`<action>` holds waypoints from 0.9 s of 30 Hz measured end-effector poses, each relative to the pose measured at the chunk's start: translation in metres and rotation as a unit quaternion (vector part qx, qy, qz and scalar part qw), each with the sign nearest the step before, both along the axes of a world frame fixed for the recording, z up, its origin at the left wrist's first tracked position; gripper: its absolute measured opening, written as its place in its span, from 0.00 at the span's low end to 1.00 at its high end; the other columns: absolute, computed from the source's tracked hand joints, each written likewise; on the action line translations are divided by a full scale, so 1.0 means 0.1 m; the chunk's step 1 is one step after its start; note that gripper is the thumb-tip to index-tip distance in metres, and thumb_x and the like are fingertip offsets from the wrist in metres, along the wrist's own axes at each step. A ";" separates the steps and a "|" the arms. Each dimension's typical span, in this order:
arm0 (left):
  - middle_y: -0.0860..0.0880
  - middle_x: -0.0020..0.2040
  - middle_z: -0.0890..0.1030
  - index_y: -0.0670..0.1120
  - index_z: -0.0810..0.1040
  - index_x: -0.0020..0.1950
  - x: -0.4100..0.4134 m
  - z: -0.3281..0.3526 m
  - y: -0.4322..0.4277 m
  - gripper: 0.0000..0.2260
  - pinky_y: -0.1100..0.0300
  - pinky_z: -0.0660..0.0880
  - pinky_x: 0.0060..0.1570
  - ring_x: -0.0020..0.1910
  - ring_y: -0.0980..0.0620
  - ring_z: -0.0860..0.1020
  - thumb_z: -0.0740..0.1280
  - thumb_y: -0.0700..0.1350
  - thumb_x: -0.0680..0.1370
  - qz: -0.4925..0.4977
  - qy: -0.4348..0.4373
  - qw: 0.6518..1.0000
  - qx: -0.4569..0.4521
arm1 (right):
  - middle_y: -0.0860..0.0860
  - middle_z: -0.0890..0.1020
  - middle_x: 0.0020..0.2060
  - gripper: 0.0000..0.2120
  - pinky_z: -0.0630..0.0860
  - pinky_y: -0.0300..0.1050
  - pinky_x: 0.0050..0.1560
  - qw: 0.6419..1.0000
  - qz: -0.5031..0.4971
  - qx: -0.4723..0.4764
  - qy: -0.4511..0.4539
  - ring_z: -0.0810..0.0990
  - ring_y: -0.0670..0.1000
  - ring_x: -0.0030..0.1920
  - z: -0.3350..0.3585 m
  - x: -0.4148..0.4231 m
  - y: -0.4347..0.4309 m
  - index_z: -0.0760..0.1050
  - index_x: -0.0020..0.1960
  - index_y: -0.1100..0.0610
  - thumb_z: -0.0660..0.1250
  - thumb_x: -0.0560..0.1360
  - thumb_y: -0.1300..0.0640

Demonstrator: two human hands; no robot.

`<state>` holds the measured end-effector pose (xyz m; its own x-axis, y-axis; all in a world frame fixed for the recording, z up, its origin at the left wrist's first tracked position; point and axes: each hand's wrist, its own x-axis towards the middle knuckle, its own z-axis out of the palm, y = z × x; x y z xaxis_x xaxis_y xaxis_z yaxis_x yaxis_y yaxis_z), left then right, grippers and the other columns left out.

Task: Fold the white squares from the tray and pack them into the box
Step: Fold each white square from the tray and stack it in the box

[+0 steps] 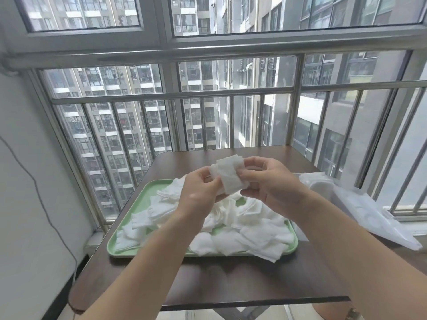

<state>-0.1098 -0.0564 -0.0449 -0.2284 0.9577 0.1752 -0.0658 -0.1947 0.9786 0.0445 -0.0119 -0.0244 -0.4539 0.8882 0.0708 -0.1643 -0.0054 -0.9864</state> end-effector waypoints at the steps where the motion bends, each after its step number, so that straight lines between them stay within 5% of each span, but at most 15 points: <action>1: 0.45 0.44 0.87 0.44 0.85 0.49 0.01 0.00 0.00 0.03 0.57 0.82 0.47 0.45 0.51 0.85 0.72 0.42 0.77 -0.003 -0.009 1.000 -0.001 | 0.57 0.84 0.45 0.09 0.80 0.41 0.37 1.000 0.001 0.000 0.000 0.83 0.52 0.40 0.00 -0.01 0.00 0.77 0.57 0.62 0.70 0.77 0.64; 8: 0.39 0.51 0.86 0.41 0.84 0.55 -0.03 -0.02 -0.01 0.10 0.56 0.81 0.49 0.53 0.44 0.85 0.62 0.40 0.83 -0.002 -0.028 0.999 -0.032 | 0.62 0.84 0.51 0.08 0.81 0.45 0.40 0.997 -0.046 0.034 -0.055 0.83 0.55 0.45 -0.02 -0.07 0.00 0.78 0.54 0.62 0.72 0.75 0.64; 16: 0.46 0.45 0.86 0.45 0.84 0.52 -0.03 0.03 -0.06 0.07 0.61 0.81 0.45 0.46 0.52 0.83 0.66 0.42 0.82 0.017 -0.017 0.999 -0.022 | 0.61 0.85 0.49 0.06 0.82 0.51 0.45 0.985 -0.073 0.086 -0.130 0.84 0.54 0.44 0.07 -0.13 -0.05 0.79 0.52 0.61 0.72 0.75 0.63; 22: 0.47 0.47 0.85 0.48 0.83 0.51 -0.06 0.06 -0.13 0.11 0.56 0.82 0.50 0.51 0.49 0.84 0.61 0.41 0.83 0.019 0.000 1.000 -0.023 | 0.60 0.85 0.49 0.04 0.74 0.44 0.41 0.974 -0.094 0.105 -0.176 0.80 0.52 0.43 0.13 -0.13 -0.09 0.77 0.48 0.57 0.72 0.75 0.61; 27: 0.44 0.52 0.86 0.48 0.85 0.52 -0.05 0.14 -0.18 0.15 0.53 0.81 0.49 0.52 0.46 0.84 0.60 0.53 0.83 -0.009 -0.059 0.997 -0.049 | 0.57 0.82 0.44 0.05 0.72 0.40 0.36 0.973 -0.086 0.110 -0.186 0.78 0.52 0.40 0.16 -0.12 -0.10 0.77 0.46 0.56 0.73 0.75 0.60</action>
<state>-0.1151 -0.0746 -0.0311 -0.2252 0.9729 0.0531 -0.1834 -0.0959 0.9784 0.0329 -0.0221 -0.0082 -0.3304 0.9352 0.1273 0.2243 0.2088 -0.9519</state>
